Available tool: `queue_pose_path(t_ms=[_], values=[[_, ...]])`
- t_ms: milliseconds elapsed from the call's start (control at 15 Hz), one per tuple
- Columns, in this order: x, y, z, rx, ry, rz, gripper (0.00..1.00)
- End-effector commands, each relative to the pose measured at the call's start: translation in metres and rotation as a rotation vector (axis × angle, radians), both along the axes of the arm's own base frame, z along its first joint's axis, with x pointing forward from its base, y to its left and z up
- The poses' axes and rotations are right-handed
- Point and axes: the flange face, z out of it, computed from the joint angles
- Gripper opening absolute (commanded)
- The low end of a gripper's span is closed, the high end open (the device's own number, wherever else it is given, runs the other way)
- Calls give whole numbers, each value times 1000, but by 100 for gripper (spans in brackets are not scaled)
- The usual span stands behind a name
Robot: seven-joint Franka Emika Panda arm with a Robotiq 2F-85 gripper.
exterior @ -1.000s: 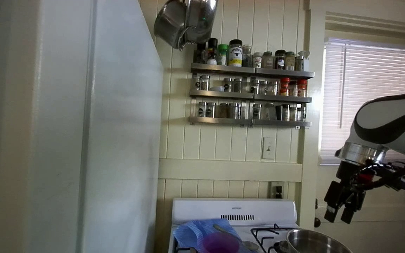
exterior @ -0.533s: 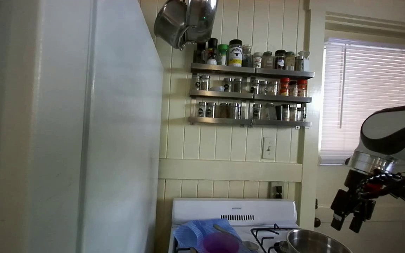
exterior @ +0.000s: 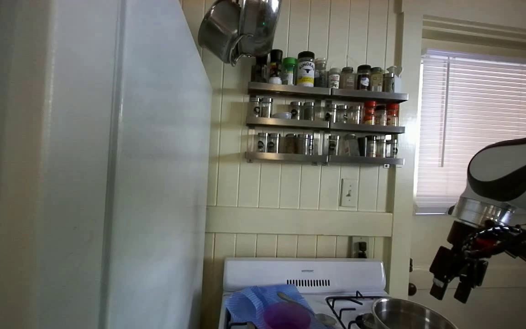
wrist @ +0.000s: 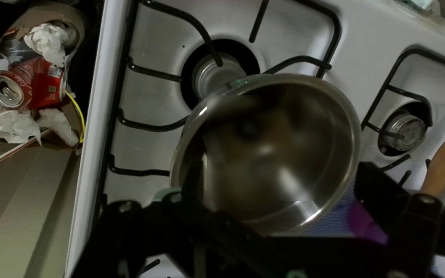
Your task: Move the silver bowl backwards.
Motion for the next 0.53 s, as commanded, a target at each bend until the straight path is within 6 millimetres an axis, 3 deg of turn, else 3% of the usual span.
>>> queue_pose_path(t_ms=[0,467], values=[[1,-3,-6,26,0,0,100],[6,-12,-22,55,25,-46,100]])
